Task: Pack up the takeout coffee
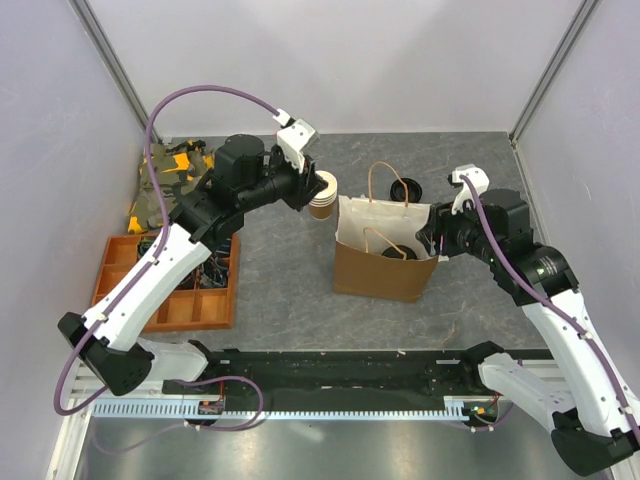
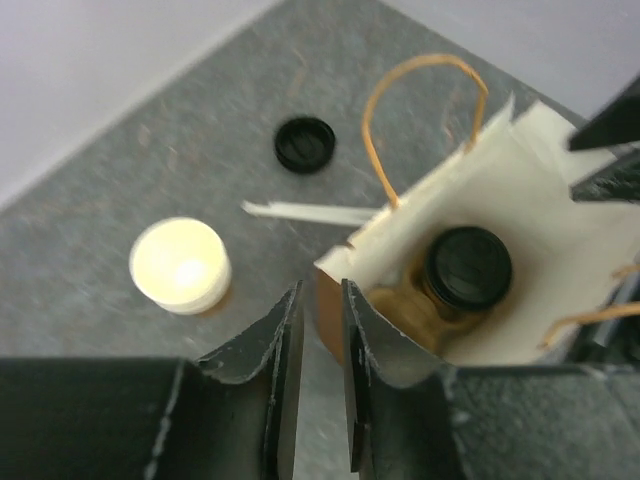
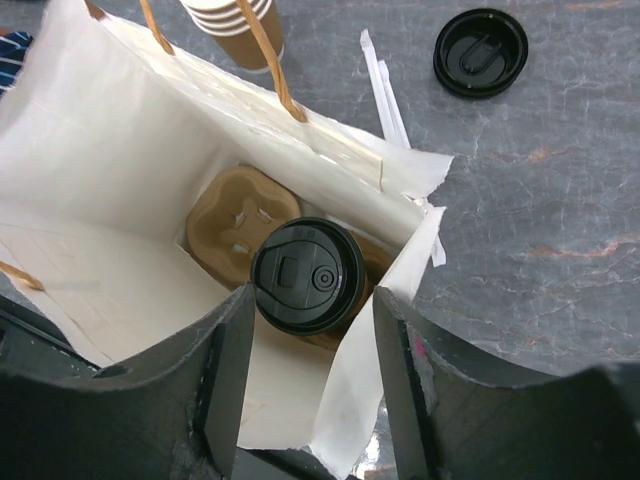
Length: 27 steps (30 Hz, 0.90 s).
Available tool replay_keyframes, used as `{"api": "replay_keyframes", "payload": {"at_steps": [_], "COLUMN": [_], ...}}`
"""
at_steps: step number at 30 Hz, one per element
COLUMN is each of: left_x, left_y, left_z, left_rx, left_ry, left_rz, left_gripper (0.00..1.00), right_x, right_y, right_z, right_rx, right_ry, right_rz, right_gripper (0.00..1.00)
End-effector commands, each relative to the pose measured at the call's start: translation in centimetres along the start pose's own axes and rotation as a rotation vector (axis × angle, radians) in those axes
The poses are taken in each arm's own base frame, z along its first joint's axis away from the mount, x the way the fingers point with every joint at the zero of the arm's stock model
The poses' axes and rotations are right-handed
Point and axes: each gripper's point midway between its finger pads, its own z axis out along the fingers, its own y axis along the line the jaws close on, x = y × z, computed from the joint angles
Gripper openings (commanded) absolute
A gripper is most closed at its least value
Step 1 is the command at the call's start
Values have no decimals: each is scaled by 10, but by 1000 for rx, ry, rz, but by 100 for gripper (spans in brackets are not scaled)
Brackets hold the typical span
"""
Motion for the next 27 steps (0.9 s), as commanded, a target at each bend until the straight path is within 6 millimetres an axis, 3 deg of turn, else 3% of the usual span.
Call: {"api": "replay_keyframes", "payload": {"at_steps": [1,7,14,18,27], "left_x": [28,35,36,37,38], "left_y": [-22,-24,-27,-30,-33], "left_z": [-7,-9,-6,-4,4], "left_rx": [100,103,127,149,175], "left_ry": [105,117,120,124,137], "left_rz": [-129,-132,-142,-134,-136], "left_gripper": [29,29,29,35,42], "right_x": [3,5,-32,-45,-29], "right_y": [-3,-5,9,3,-22], "right_z": [6,5,-20,-29,-16], "right_rx": [1,11,-31,10,131], "right_ry": [-4,-7,-107,-134,-75], "right_rz": [-24,-22,-6,-17,-23], "right_gripper": [57,54,53,54,57]}}
